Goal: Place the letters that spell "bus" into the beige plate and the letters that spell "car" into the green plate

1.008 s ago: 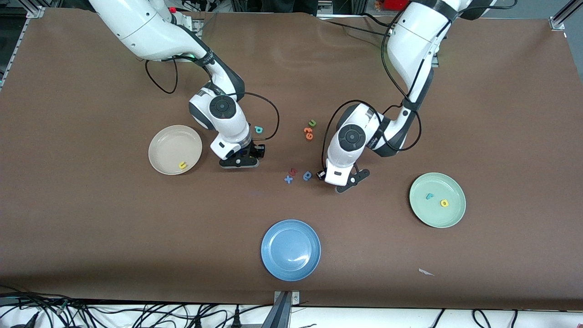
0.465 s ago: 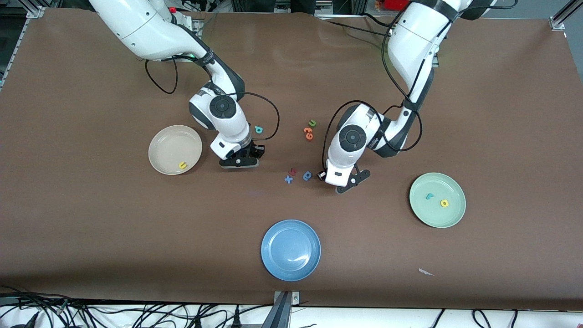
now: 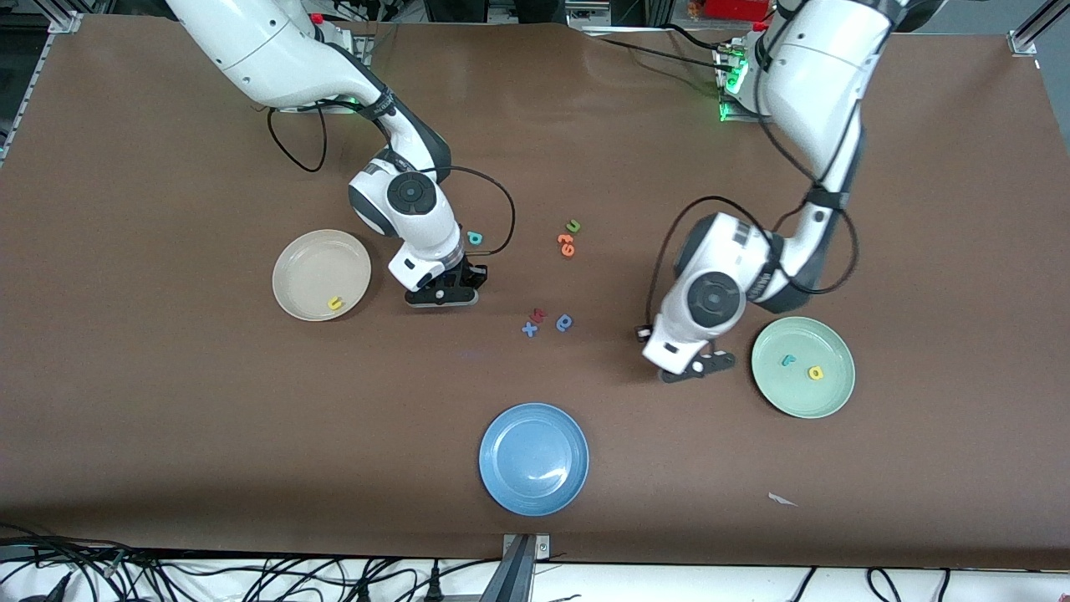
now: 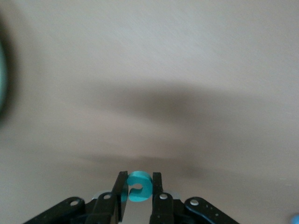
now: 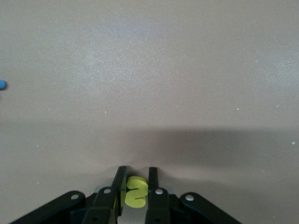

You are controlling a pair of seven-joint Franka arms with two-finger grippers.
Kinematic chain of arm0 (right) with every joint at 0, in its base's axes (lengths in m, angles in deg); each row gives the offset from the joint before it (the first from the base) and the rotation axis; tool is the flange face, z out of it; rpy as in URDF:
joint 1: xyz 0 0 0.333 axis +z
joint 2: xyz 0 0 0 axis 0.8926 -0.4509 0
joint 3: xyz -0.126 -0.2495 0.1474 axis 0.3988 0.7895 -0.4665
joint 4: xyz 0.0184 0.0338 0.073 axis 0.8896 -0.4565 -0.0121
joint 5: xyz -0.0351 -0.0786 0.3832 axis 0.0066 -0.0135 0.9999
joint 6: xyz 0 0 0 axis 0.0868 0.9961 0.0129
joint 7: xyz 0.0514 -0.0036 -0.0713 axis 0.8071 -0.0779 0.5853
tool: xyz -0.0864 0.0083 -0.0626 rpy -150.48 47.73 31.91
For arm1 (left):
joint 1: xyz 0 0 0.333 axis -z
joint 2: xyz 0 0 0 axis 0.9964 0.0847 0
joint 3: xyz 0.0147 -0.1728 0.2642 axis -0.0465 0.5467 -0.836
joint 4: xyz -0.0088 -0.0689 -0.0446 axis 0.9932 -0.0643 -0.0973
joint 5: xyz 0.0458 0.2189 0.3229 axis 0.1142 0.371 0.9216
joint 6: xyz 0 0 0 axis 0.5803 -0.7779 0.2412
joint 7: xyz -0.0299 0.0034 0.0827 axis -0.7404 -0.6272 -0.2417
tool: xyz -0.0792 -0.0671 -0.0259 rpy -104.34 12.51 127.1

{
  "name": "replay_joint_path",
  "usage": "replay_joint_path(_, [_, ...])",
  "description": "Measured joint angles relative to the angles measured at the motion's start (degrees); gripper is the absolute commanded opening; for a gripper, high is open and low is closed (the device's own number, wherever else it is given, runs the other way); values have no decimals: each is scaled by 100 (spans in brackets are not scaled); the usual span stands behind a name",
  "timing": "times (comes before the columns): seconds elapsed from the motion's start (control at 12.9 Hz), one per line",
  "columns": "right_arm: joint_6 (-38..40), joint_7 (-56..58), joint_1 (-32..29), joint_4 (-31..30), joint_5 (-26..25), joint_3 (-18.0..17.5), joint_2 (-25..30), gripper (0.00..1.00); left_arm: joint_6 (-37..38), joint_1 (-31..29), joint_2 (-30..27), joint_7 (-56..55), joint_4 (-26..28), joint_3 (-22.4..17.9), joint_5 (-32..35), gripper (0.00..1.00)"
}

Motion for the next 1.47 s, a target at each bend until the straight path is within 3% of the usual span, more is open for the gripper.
replay_joint_path(0.39, [766,403,-91,21,-18,26,422,20,310,-1110,-127,2323,10,-45,350,13])
replay_joint_path(0.47, [1009,655,-187,-7,-18,32,601,20,311,-1299,-123,2675,14,-41,493,27])
replay_joint_path(0.54, [1188,941,-326,-79,-18,35,790,20,311,-1436,-110,3001,19,-37,588,83])
replay_joint_path(0.62, [1279,1237,-496,-202,-18,40,969,21,311,-1513,-93,3316,23,-37,609,100])
replay_joint_path(0.85, [1344,2305,-1238,-800,-18,64,1390,22,309,-1573,-92,3897,-1,-35,609,100])
replay_joint_path(1.01, [1317,2859,-1707,-1146,-18,72,1480,29,347,-1658,-123,3862,-185,-36,609,100])
replay_joint_path(1.09, [1299,2967,-1812,-1231,-18,73,1489,41,454,-1720,-149,3795,-331,-36,609,100])
replay_joint_path(1.16, [1294,2978,-1827,-1264,-18,71,1491,61,611,-1780,-184,3679,-495,-36,609,100])
replay_joint_path(1.24, [1294,2976,-1819,-1269,-18,46,1493,70,756,-1821,-225,3542,-639,-35,589,100])
replay_joint_path(1.47, [1294,2822,-1812,-1271,97,-88,1503,71,962,-1897,-378,3347,-874,-30,385,100])
